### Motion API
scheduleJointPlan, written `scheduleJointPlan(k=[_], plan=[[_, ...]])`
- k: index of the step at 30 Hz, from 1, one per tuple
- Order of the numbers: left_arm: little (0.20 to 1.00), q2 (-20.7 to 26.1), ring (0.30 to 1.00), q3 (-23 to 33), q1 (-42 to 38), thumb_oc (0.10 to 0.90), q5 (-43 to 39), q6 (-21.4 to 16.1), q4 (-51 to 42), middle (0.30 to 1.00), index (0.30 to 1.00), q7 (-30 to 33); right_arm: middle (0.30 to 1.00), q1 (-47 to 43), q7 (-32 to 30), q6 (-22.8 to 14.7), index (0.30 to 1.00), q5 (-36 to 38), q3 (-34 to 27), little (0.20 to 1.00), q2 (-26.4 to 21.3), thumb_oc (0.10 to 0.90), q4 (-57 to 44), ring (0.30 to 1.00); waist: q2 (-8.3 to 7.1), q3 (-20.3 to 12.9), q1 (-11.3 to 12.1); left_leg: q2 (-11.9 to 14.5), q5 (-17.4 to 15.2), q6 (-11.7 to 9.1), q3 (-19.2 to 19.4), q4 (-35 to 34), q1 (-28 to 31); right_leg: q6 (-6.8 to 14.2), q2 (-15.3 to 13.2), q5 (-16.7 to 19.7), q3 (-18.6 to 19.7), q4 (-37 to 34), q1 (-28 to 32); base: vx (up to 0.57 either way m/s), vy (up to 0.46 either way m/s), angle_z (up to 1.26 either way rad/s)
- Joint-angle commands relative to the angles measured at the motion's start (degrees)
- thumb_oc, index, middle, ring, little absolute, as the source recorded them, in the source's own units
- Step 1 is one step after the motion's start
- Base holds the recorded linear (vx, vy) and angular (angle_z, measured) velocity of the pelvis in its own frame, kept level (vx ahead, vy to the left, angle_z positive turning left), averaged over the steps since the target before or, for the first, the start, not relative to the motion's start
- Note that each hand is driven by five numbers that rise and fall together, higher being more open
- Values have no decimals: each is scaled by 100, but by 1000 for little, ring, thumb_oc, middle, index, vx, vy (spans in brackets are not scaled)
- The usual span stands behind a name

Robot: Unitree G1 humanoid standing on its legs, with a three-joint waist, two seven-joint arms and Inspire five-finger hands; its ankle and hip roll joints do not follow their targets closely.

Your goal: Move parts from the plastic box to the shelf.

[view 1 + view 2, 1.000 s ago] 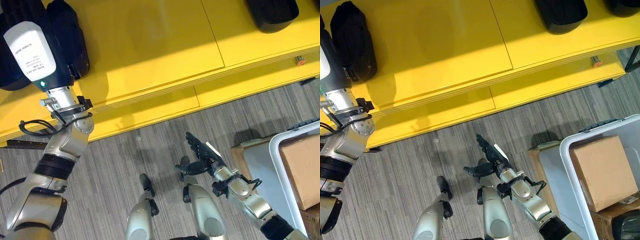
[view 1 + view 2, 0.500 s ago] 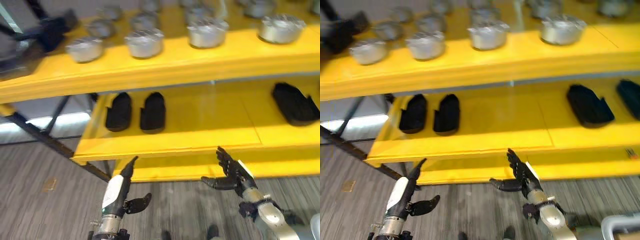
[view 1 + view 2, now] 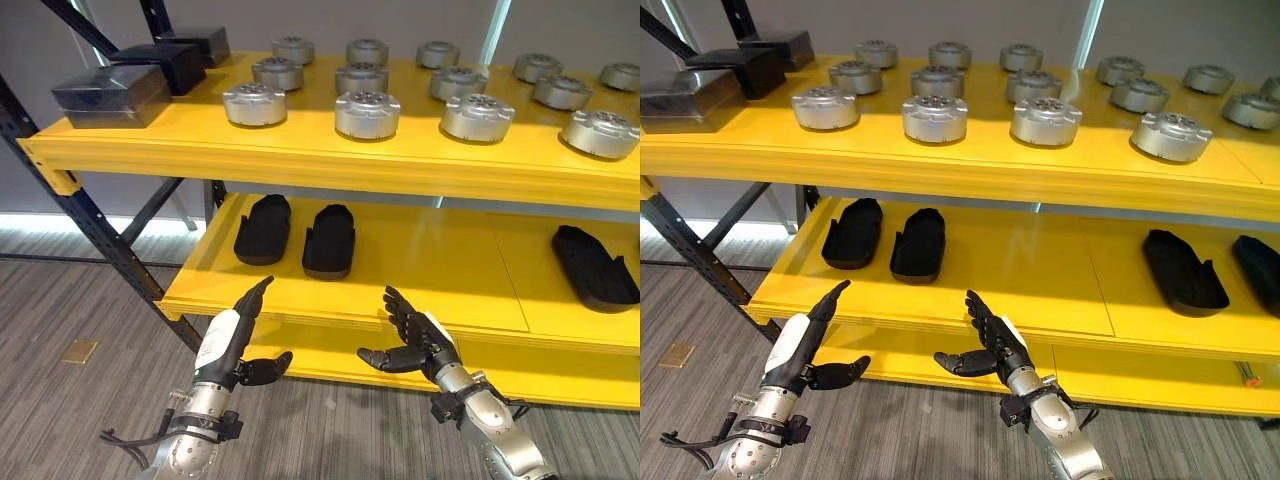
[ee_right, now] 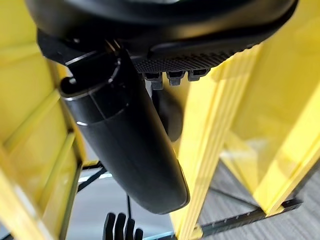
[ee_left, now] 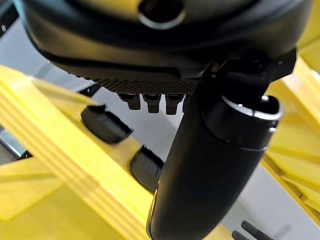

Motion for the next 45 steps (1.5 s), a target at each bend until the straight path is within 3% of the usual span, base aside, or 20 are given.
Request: scheduleJointPlan(k=[1, 4, 7, 11, 15, 19, 21, 22, 26, 28, 31, 33, 35, 38, 42, 45], plan=[[1000, 63, 1000, 306, -672, 900, -232, -443, -321, 1000, 1000, 107, 1000, -597, -109, -496, 1000, -29, -307, 1000, -112, 900, -794, 1000, 56, 54, -17, 331, -120, -210, 309, -15, 70, 295, 93, -338, 128, 1, 334, 1, 47, -11], [1000, 53, 1000, 298, -691, 900, -262, -449, -286, 1000, 1000, 146, 1000, -551, -276, -631, 1000, -114, -420, 1000, -150, 900, -822, 1000, 40, 48, -85, 306, -150, -178, 345, -15, 101, 309, 96, -321, 211, 1, 314, -4, 70, -3], [1000, 16, 1000, 302, -703, 900, -421, -426, -173, 1000, 1000, 220, 1000, -477, -843, -840, 1000, -223, -654, 1000, -184, 900, -934, 1000, 9, 37, -172, 268, -187, -134, 383, -15, 130, 318, 98, -303, 320, 1, 292, -14, 113, -4], [1000, -72, 1000, 321, -726, 900, -645, -187, 49, 1000, 1000, 130, 1000, -373, -1595, -797, 1000, -559, -1207, 1000, -148, 900, -920, 1000, -6, 23, -326, 188, -249, -54, 468, -15, 184, 322, 121, -301, 493, 1, 313, -3, 220, -13], [1000, 45, 1000, 517, -580, 900, -633, -518, 273, 1000, 1000, 8, 1000, 179, -2282, -629, 1000, -654, -1979, 1000, -319, 900, -928, 1000, -132, 87, -594, 104, -320, 47, 633, -15, 221, 386, 144, -193, 708, 1, 270, 8, 212, -21], [1000, 154, 1000, 590, -612, 900, -771, -800, 277, 1000, 1000, -205, 1000, 651, -2561, -773, 1000, -462, -2556, 1000, -279, 900, -845, 1000, -316, 260, -774, 120, -363, 96, 934, -15, 234, 601, 90, 141, 759, 1, -39, -55, 61, -43], [1000, 169, 1000, 532, -622, 900, -637, -995, 129, 1000, 1000, -336, 1000, 946, -2668, -1001, 1000, -788, -2830, 1000, -157, 900, -782, 1000, -429, 403, -930, 185, -460, 112, 1218, -15, 320, 822, -23, 598, 664, 24, -420, -198, -68, -98], [1000, 187, 1000, 526, -625, 900, -572, -989, 1, 1000, 1000, -219, 1000, 994, -2795, -1074, 1000, -868, -2949, 1000, -126, 900, -675, 1000, -454, 430, -960, 276, -416, 110, 1647, -15, 308, 849, -162, 696, 254, 264, -474, -206, -54, -84], [1000, 216, 1000, 486, -791, 900, -735, -824, 27, 1000, 1000, -136, 1000, 993, -3152, -1268, 1000, -841, -3041, 1000, -90, 900, -341, 1000, -336, 345, -990, 349, -417, 202, 1933, -15, 223, 816, -361, 496, 162, 957, -446, -197, -61, -115], [1000, 253, 1000, 511, -872, 900, -884, -477, 38, 1000, 1000, 90, 1000, 891, -3139, -1310, 1000, -837, -3011, 1000, -89, 900, -316, 1000, -216, 330, -902, 397, -325, 249, 2180, -15, 137, 697, -617, 383, -20, 1485, -347, -277, -105, -72], [1000, 212, 1000, 616, -760, 900, -1425, -144, 20, 1000, 1000, 140, 1000, 569, -3150, -1101, 1000, -974, -2797, 1000, -152, 900, -391, 1000, -169, 319, -645, 526, -193, 210, 2676, 22, 84, 639, -844, 263, -528, 1555, -41, -177, -157, -122], [1000, 108, 1000, 734, -657, 900, -1920, 5, -35, 1000, 1000, 108, 1000, 408, -3140, -921, 1000, -1033, -2702, 1000, -193, 900, -413, 1000, -180, 313, -535, 662, -42, 118, 2974, 90, -8, 537, -729, 5, -850, 1195, 284, -56, -249, -163], [1000, -73, 1000, 903, -484, 900, -1862, -88, -76, 1000, 1000, 211, 1000, 325, -3093, -716, 1000, -1092, -2673, 1000, -281, 900, -415, 1000, -230, 296, -439, 906, 147, -64, 3236, 295, -161, 413, -445, -211, -1112, 530, 692, 37, -319, -144], [1000, -228, 1000, 1246, -245, 900, -1973, -60, -276, 1000, 1000, 131, 1000, 594, -3001, -525, 1000, -908, -2945, 1000, -509, 900, -490, 1000, -251, 261, -568, 1045, 368, -266, 3294, 248, -118, 399, -196, -244, -970, 91, 809, 111, -349, -123], [1000, -302, 1000, 1430, -95, 900, -2565, 151, -301, 1000, 1000, -313, 1000, 859, -3016, -472, 1000, -702, -3157, 1000, -562, 900, -479, 1000, -259, 268, -715, 1054, 423, -312, 3315, 194, -58, 380, -77, -297, -845, 51, 721, 51, -204, -36], [1000, -324, 1000, 1452, -12, 900, -2494, 31, -108, 1000, 1000, -425, 1000, 970, -3206, -570, 1000, -713, -3248, 1000, -502, 900, -258, 1000, -238, 269, -885, 1029, 421, -326, 3370, 181, 5, 319, 3, -284, -699, 38, 546, 25, -204, -27]])
